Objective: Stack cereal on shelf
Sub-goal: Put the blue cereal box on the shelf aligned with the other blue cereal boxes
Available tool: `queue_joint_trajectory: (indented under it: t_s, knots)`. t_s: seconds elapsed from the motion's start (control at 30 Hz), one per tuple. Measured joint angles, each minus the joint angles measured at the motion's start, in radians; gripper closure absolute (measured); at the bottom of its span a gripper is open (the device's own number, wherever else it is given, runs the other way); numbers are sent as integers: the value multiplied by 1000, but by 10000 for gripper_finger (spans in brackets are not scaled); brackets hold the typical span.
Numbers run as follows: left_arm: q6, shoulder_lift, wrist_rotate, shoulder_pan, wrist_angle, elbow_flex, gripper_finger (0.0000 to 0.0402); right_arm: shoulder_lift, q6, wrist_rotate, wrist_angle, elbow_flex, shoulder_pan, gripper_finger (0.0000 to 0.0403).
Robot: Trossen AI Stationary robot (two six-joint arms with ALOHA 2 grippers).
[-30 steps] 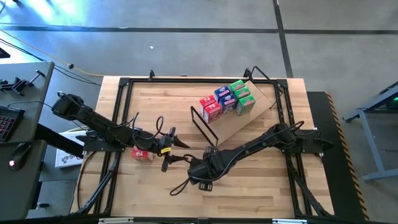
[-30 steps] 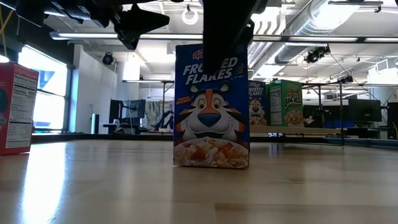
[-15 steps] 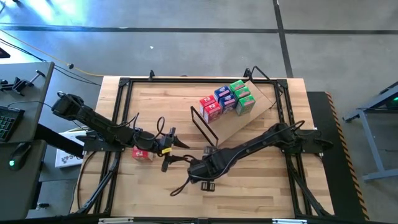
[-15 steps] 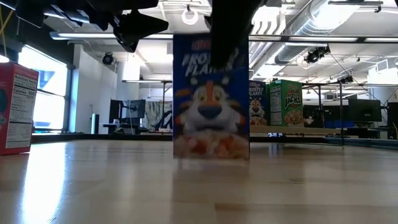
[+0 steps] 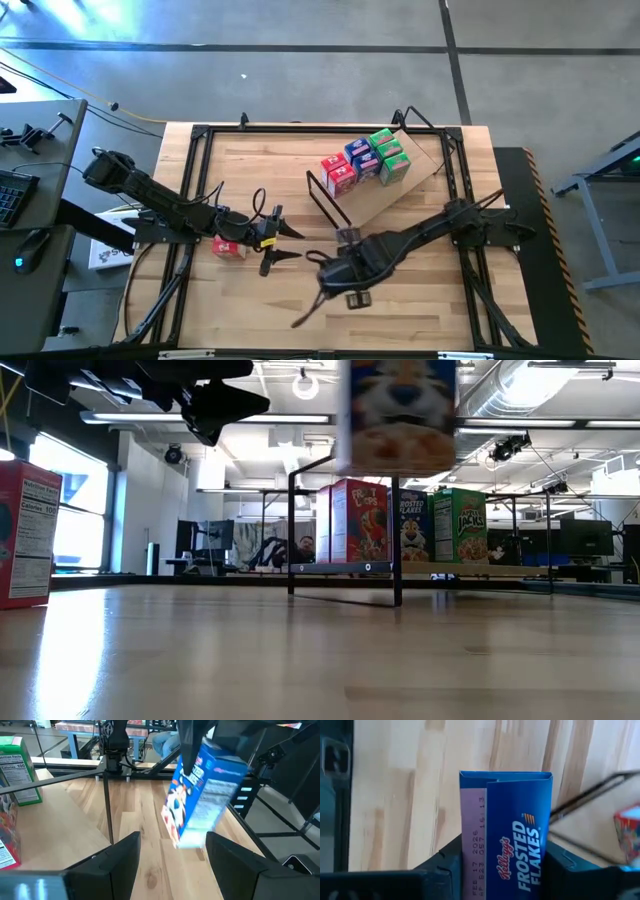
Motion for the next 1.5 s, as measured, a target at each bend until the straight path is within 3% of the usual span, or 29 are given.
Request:
queue_joint_trajectory:
  t_s: [0.23,0.47,0.83,1.07,1.3,1.5]
  knots:
    - [-1,0,0,0,1,0,186,-129,86,26,52,-234,82,266]
    - [-9,0,0,0,19,0,186,-347,182,41,191,-575,122,267]
    - [-2,0,-10,0,49,0,186,-734,120,66,271,-980,42,267]
    - [-6,0,-7,16,63,1,186,-856,-37,56,281,-1077,-93,267]
    - [-19,0,83,80,85,1,189,-866,-251,41,281,-1084,-249,267]
    - [-37,0,119,137,56,2,220,-866,-391,12,282,-1084,-367,267]
